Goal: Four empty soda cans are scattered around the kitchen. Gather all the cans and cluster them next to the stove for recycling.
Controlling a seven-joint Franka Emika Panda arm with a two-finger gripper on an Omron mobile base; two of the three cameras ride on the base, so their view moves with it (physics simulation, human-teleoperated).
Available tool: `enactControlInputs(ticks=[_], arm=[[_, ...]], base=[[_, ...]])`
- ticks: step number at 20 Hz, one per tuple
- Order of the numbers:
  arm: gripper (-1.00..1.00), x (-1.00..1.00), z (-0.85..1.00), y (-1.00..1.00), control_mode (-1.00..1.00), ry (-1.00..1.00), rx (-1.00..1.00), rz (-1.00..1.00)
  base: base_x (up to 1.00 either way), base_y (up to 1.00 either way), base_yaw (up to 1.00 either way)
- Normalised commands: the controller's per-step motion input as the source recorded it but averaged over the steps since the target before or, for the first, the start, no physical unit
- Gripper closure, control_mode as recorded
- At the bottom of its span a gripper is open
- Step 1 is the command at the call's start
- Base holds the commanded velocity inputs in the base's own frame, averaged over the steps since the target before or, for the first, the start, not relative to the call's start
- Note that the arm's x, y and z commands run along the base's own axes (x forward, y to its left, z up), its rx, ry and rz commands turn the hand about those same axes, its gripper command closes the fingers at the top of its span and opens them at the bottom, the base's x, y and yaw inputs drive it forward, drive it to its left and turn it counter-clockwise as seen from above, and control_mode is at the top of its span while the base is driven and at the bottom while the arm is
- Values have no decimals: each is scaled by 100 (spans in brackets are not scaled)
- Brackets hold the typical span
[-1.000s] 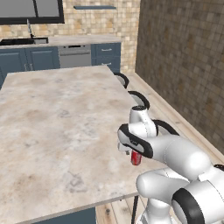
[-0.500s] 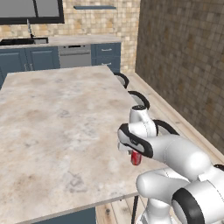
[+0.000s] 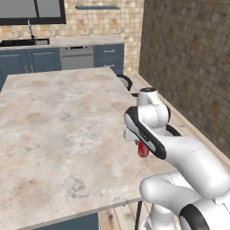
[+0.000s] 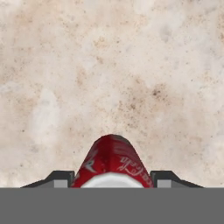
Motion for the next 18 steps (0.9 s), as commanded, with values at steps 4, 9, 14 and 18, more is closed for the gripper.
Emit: enactControlInputs(ticks=[4, 9, 14, 18], arm=[[100, -26, 96, 0, -100, 0, 0, 0], [100, -7, 18, 0, -100, 0, 0, 0], [100, 0, 0, 0, -100, 0, 0, 0], [100, 0, 0, 0, -100, 0, 0, 0]], base=[[0, 0, 0], [0, 0, 0], [0, 0, 0], [0, 0, 0]])
